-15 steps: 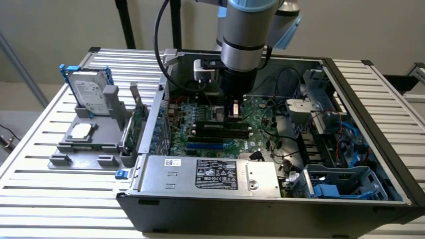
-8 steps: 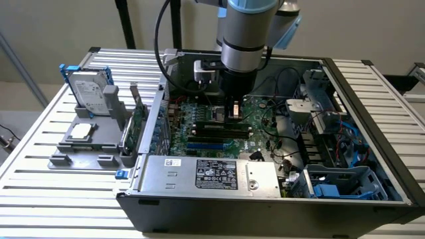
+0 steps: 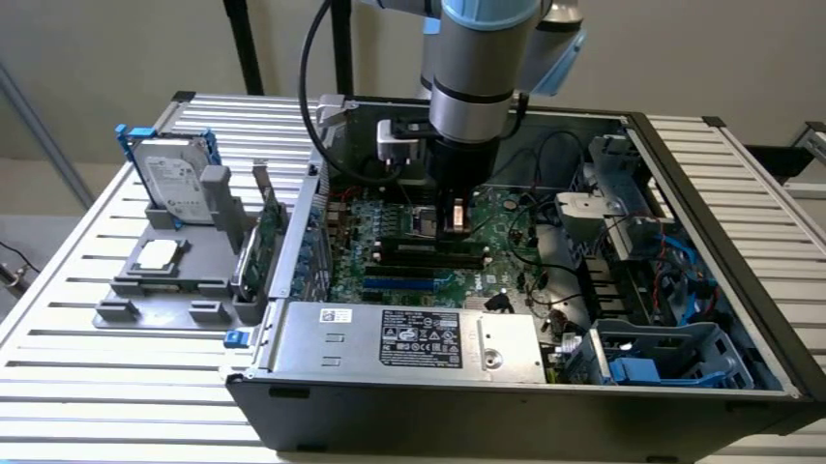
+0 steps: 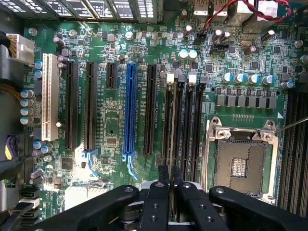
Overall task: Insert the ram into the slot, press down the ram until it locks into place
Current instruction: 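Insert the ram into the slot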
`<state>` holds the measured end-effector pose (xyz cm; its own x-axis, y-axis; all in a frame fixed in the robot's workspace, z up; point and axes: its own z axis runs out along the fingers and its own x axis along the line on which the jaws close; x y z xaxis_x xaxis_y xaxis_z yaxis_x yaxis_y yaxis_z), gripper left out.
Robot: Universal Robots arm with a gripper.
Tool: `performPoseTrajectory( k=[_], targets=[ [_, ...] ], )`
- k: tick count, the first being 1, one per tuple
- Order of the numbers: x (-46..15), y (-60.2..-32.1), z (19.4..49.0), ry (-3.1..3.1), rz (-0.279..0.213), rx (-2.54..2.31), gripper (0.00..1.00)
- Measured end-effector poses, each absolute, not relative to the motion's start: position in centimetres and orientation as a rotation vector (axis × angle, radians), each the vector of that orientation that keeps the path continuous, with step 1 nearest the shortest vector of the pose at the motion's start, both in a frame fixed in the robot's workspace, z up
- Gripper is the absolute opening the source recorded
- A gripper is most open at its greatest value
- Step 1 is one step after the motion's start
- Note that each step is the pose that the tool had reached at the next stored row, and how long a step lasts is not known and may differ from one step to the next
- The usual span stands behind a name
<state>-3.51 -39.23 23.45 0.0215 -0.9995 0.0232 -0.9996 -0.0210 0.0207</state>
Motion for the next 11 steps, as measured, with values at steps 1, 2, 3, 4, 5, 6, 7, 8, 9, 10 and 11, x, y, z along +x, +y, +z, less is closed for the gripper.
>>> performPoseTrajectory(
  k=[1,2,3,4,5,6,7,8,9,10,11],
  targets=[
    [-3.51,-39.23,23.42,-2.178,0.004,2.221,0.13],
    [-3.51,-39.25,23.38,-2.179,0.004,2.220,0.13],
    [-3.51,-39.25,23.34,-2.180,0.004,2.219,0.13],
    [-3.50,-39.25,23.29,-2.181,0.004,2.219,0.13],
    [-3.50,-39.26,23.25,-2.181,0.004,2.219,0.13],
    [-3.51,-39.27,23.23,-2.181,0.004,2.219,0.13],
    [-3.51,-39.27,23.21,-2.181,0.004,2.219,0.13],
    [-3.51,-39.27,23.21,-2.181,0.004,2.218,0.13],
    [-3.51,-39.27,23.20,-2.180,0.004,2.218,0.13],
    [-3.50,-39.30,23.16,-2.181,0.004,2.219,0.13],
    [-3.50,-39.34,23.16,-2.181,0.005,2.218,0.13]
  ],
)
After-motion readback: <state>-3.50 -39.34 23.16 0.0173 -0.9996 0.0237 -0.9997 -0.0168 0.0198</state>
